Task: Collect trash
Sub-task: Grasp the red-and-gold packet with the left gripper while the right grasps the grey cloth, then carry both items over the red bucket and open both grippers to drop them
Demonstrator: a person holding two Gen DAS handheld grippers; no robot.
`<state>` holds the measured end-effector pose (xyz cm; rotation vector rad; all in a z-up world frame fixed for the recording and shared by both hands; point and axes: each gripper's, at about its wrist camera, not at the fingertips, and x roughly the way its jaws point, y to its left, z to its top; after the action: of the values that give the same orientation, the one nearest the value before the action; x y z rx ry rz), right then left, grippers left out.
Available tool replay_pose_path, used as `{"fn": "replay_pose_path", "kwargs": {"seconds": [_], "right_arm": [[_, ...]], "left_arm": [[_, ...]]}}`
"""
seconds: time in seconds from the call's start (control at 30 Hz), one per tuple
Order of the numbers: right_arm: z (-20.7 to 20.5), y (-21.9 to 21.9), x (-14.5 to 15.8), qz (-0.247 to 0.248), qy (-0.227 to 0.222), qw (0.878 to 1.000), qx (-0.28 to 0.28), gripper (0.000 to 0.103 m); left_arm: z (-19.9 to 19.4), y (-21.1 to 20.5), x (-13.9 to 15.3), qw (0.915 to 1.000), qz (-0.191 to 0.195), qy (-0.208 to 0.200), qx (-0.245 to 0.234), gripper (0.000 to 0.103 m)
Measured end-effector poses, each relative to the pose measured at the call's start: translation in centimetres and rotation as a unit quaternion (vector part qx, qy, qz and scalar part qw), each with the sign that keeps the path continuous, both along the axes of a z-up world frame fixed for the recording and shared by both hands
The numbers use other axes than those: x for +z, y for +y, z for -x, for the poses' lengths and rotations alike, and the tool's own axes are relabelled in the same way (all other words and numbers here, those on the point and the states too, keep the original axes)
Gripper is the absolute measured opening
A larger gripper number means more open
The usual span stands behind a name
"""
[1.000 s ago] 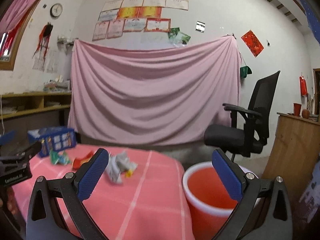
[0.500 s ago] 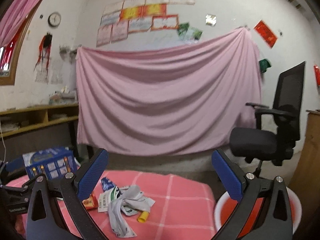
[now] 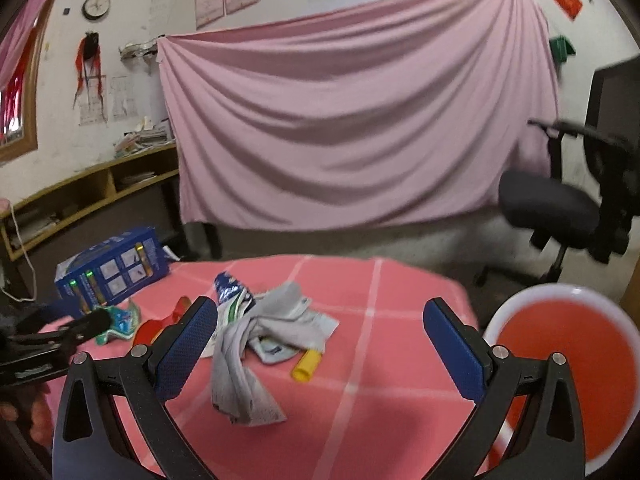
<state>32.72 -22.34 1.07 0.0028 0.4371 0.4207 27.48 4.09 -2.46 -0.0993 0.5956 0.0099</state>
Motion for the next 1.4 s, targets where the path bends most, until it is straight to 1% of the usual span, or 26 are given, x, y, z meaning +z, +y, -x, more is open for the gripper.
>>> {"fn": "replay_pose_path", "kwargs": {"seconds": [0.03, 0.07, 0.1, 0.17, 0.27, 0.33, 0.5, 0.53, 0.57, 0.6, 0.63, 0.7, 0.77, 0.8, 0.87, 0.9, 1.0, 1.1, 1.13, 1.17, 1.23, 1.33, 1.4], "right_arm": [[0.0, 0.1, 0.0, -0.002, 0.002, 1.000, 0.008, 0.096], [0.1, 0.2, 0.0, -0.002, 0.004, 1.000, 0.014, 0.093], [0.1, 0.4, 0.0, 0.001, 0.005, 1.000, 0.020, 0.086], [0.1, 1.0, -0.2, 0.010, 0.009, 0.999, 0.035, 0.080], [0.0, 1.7, -0.5, 0.018, 0.020, 0.998, 0.060, 0.074], [-0.2, 2.2, -0.7, 0.024, 0.031, 0.996, 0.074, 0.072], [-0.5, 3.3, -1.5, 0.041, 0.060, 0.992, 0.098, 0.060], [-0.6, 3.5, -1.7, 0.047, 0.065, 0.992, 0.102, 0.056], [-0.8, 3.8, -1.9, 0.053, 0.072, 0.990, 0.106, 0.052], [-0.9, 4.0, -2.1, 0.058, 0.079, 0.989, 0.108, 0.050], [-1.1, 4.2, -2.3, 0.063, 0.088, 0.988, 0.112, 0.049], [-1.3, 4.5, -2.7, 0.071, 0.100, 0.985, 0.119, 0.045], [-1.4, 4.9, -3.1, 0.078, 0.112, 0.982, 0.129, 0.035], [-1.5, 5.1, -3.3, 0.083, 0.117, 0.981, 0.134, 0.032], [-1.6, 5.6, -3.6, 0.092, 0.126, 0.978, 0.141, 0.015], [-1.6, 5.8, -3.7, 0.098, 0.127, 0.977, 0.142, 0.013], [-0.9, 5.7, -3.2, 0.097, 0.106, 0.979, 0.145, 0.009], [0.2, 5.4, -2.5, 0.095, 0.070, 0.983, 0.142, 0.008], [0.6, 5.2, -2.3, 0.094, 0.055, 0.984, 0.139, 0.008], [1.0, 5.1, -2.0, 0.093, 0.042, 0.986, 0.136, 0.008], [1.9, 4.6, -1.4, 0.084, 0.012, 0.988, 0.130, 0.008], [3.5, 3.3, -0.4, 0.057, -0.043, 0.991, 0.116, 0.008], [4.6, 1.9, 0.4, 0.029, -0.083, 0.991, 0.101, 0.008]], "left_arm": [[-0.4, 0.0, -0.3, 0.9999, 0.007, 0.009, -0.006, 0.047], [-0.6, 0.0, -0.5, 0.9997, 0.013, 0.017, -0.011, 0.041], [-0.8, 0.0, -0.6, 0.9994, 0.019, 0.023, -0.015, 0.039], [-1.1, 0.0, -0.9, 0.9984, 0.034, 0.034, -0.029, 0.029], [-1.1, -0.2, -1.0, 0.9972, 0.042, 0.042, -0.044, 0.025], [-1.1, -0.2, -1.0, 0.9963, 0.048, 0.049, -0.051, 0.024], [-2.1, 0.2, -1.7, 0.9935, 0.061, 0.084, -0.047, 0.024], [-2.2, 0.3, -1.9, 0.9929, 0.064, 0.088, -0.048, 0.024], [-2.3, 0.3, -2.0, 0.9925, 0.065, 0.092, -0.048, 0.021], [-2.4, 0.3, -2.1, 0.9921, 0.066, 0.095, -0.049, 0.019], [-2.5, 0.3, -2.0, 0.9918, 0.066, 0.097, -0.050, 0.015], [-2.7, 0.4, -2.1, 0.9913, 0.065, 0.104, -0.049, 0.012], [-2.8, 0.6, -2.1, 0.9908, 0.066, 0.109, -0.046, 0.006], [-2.8, 0.7, -2.1, 0.9906, 0.068, 0.109, -0.046, 0.004], [-2.7, 0.7, -2.1, 0.9906, 0.071, 0.107, -0.047, 0.002], [-2.4, 0.6, -2.1, 0.9910, 0.070, 0.104, -0.047, 0.002], [-1.7, 0.5, -1.4, 0.9941, 0.059, 0.082, -0.040, 0.001], [0.2, 0.1, 0.0, 0.9991, 0.028, 0.023, -0.021, 0.001], [0.8, -0.2, 0.2, 0.9996, 0.020, 0.009, -0.017, 0.001], [1.6, -0.6, 0.6, 0.9999, 0.005, -0.013, -0.008, 0.001], [3.0, -1.3, 1.1, 0.9990, -0.012, -0.043, 0.004, 0.001], [4.0, -2.7, 1.6, 0.9978, -0.011, -0.066, 0.004, 0.001], [4.7, -4.1, 2.4, 0.9957, -0.025, -0.089, -0.002, 0.001]]}}
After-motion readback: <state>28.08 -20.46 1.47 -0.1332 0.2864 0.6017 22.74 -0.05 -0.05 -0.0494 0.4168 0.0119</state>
